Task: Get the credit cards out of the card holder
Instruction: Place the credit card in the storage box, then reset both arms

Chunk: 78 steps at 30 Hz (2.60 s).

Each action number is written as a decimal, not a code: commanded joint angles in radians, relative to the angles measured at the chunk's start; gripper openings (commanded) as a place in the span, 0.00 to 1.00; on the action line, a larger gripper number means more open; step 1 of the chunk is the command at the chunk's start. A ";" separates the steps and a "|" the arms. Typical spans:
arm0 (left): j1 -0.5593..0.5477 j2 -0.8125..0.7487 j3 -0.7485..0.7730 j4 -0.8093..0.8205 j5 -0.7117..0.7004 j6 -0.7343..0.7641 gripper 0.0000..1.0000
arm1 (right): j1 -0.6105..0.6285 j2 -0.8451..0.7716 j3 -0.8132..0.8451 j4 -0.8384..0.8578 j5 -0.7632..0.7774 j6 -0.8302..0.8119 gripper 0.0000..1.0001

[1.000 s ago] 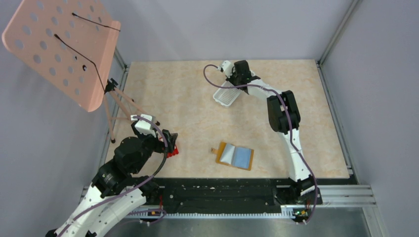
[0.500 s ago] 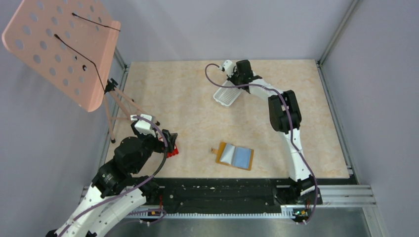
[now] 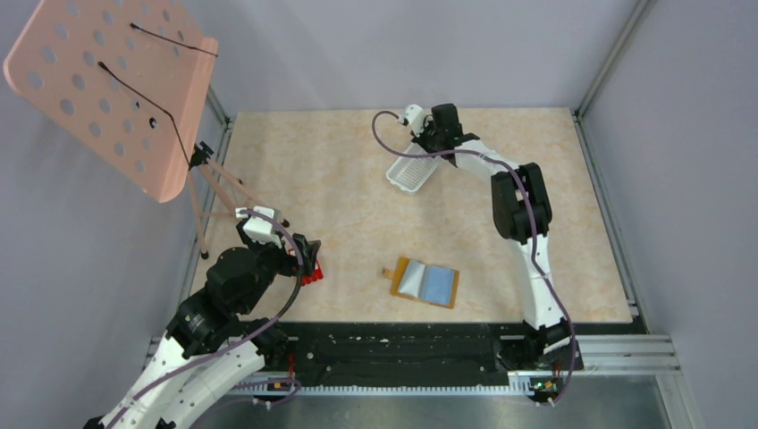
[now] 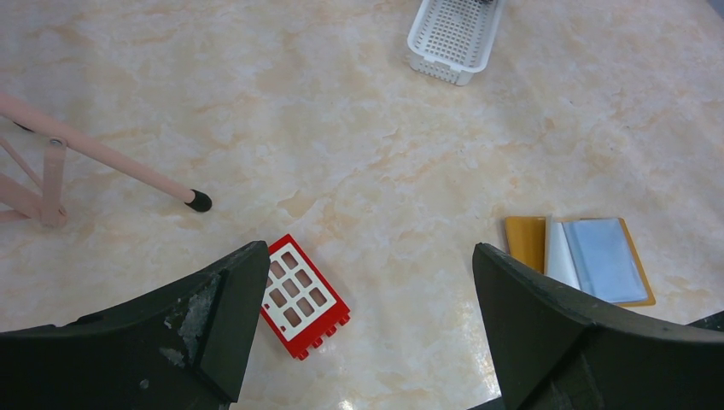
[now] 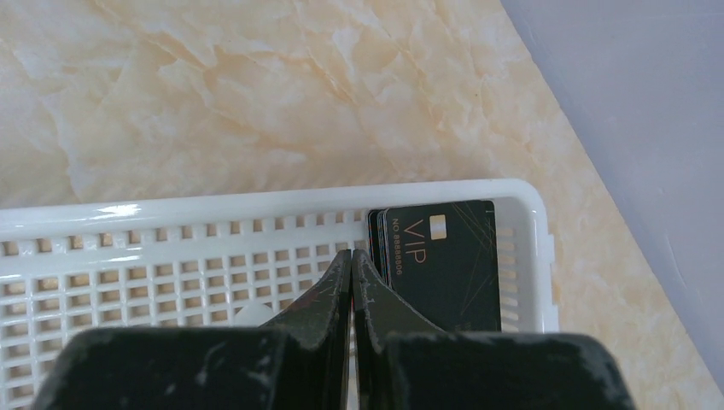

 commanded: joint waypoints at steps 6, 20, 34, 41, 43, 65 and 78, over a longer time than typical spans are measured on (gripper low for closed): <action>0.009 0.007 -0.006 0.054 0.011 0.016 0.94 | -0.031 -0.061 0.000 -0.043 0.016 -0.018 0.00; 0.018 0.021 -0.006 0.057 0.016 0.017 0.94 | -0.060 -0.037 0.015 -0.040 0.032 -0.008 0.00; 0.029 0.050 -0.007 0.056 -0.003 0.017 0.94 | -0.041 -0.299 -0.135 -0.051 -0.100 0.148 0.00; 0.030 0.100 0.007 0.027 -0.013 -0.005 0.94 | 0.062 -0.684 -0.505 0.030 0.044 0.292 0.10; 0.029 0.103 0.014 0.026 -0.004 -0.022 0.94 | 0.094 -0.809 -0.607 0.025 0.099 0.355 0.21; 0.029 0.001 0.035 0.036 0.206 -0.346 0.99 | 0.123 -1.882 -1.155 -0.451 0.128 1.059 0.99; 0.028 -0.075 -0.030 0.087 0.227 -0.350 0.99 | 0.123 -1.945 -1.136 -0.511 0.216 1.069 0.99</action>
